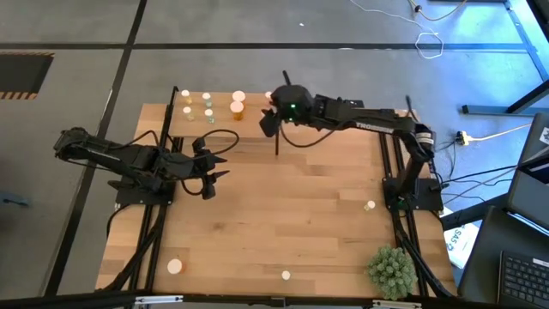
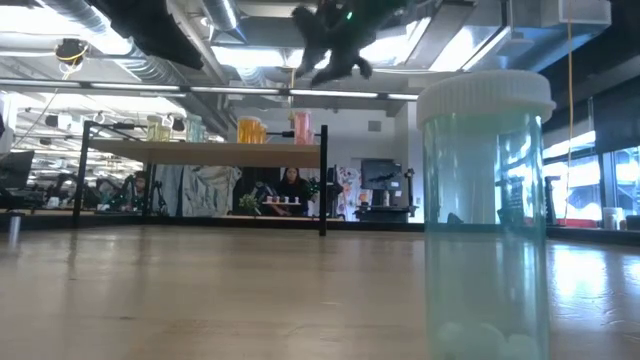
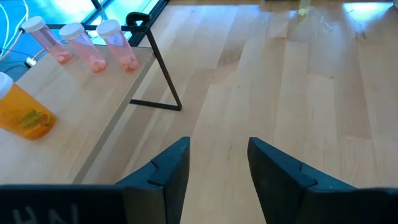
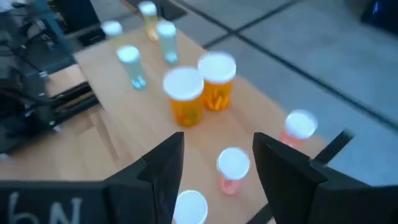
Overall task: Pick and place medicine bottles onto shelf by color
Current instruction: Put the orange pill bottle on the shelf aligned with the orange pill bottle on the shelf
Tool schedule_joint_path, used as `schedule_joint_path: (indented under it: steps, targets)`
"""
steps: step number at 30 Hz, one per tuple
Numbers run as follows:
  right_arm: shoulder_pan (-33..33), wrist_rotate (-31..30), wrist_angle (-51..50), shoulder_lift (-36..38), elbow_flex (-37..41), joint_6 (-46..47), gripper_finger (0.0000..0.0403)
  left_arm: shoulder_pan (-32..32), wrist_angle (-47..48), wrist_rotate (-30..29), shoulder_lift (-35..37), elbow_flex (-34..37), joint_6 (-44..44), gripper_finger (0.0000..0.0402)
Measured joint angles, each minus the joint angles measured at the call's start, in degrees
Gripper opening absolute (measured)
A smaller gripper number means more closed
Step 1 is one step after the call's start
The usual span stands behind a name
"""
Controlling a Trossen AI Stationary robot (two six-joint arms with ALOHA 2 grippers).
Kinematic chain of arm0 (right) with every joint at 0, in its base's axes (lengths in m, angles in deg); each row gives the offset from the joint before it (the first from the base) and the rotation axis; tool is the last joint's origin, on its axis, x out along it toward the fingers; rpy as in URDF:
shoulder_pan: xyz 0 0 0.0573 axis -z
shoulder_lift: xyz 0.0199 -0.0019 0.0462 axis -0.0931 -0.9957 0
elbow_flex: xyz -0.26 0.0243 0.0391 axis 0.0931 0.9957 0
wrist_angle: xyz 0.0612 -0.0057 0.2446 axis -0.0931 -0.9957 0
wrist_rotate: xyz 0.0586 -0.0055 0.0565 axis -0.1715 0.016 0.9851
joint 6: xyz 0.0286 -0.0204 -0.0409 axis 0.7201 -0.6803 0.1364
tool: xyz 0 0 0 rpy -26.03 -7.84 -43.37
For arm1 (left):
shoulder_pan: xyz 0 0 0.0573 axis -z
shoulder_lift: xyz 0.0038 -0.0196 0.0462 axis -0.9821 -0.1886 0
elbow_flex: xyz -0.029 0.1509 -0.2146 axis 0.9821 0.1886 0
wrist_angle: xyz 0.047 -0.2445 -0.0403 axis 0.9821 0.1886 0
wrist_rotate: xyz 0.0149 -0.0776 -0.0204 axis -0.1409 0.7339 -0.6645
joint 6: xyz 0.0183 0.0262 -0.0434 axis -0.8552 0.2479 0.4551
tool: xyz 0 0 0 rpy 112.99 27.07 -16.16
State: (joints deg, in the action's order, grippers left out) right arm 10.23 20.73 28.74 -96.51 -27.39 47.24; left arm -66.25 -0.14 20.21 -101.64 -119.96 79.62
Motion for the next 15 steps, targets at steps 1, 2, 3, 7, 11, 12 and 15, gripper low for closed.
schedule_joint_path:
  steps: [1, 2, 3, 7, 11, 12, 15]
  targets:
    - [-0.4, -0.08, -0.18, 0.94, -0.03, -1.7, 0.0194, -0.02, 0.06, 0.0, 0.0, 0.0, 0.0, 0.0156]
    - [-1.0, -0.15, -0.25, 1.98, -0.04, -3.72, 0.0194, -0.02, 0.05, 0.0, 0.0, 0.0, 0.0, 0.0156]
    - [-1.72, -0.09, -0.84, 3.07, -0.04, -5.83, 0.0194, -0.01, 0.06, 0.02, 0.0, 0.0, 0.0, 0.0156]
    - [-5.91, 0.1, -2.79, 7.46, -0.05, -14.89, 0.0194, 0.03, 0.1, 0.53, 0.0, 0.0, 0.0, 0.0156]
    - [-10.8, 3.84, -7.35, 11.55, -0.09, -22.31, 0.0194, 0.04, 0.11, 4.19, 0.0, 0.0, 0.0, 0.0156]
    - [-11.87, 5.55, -9.43, 12.35, -0.09, -23.41, 0.0194, 0.04, 0.09, 5.31, 0.02, 0.0, 0.0, 0.0156]
    - [-15.16, 10.46, -15.75, 14.13, -0.09, -24.57, 0.0194, 0.05, 0.09, 7.82, 0.01, 0.0, 0.0, 0.0156]
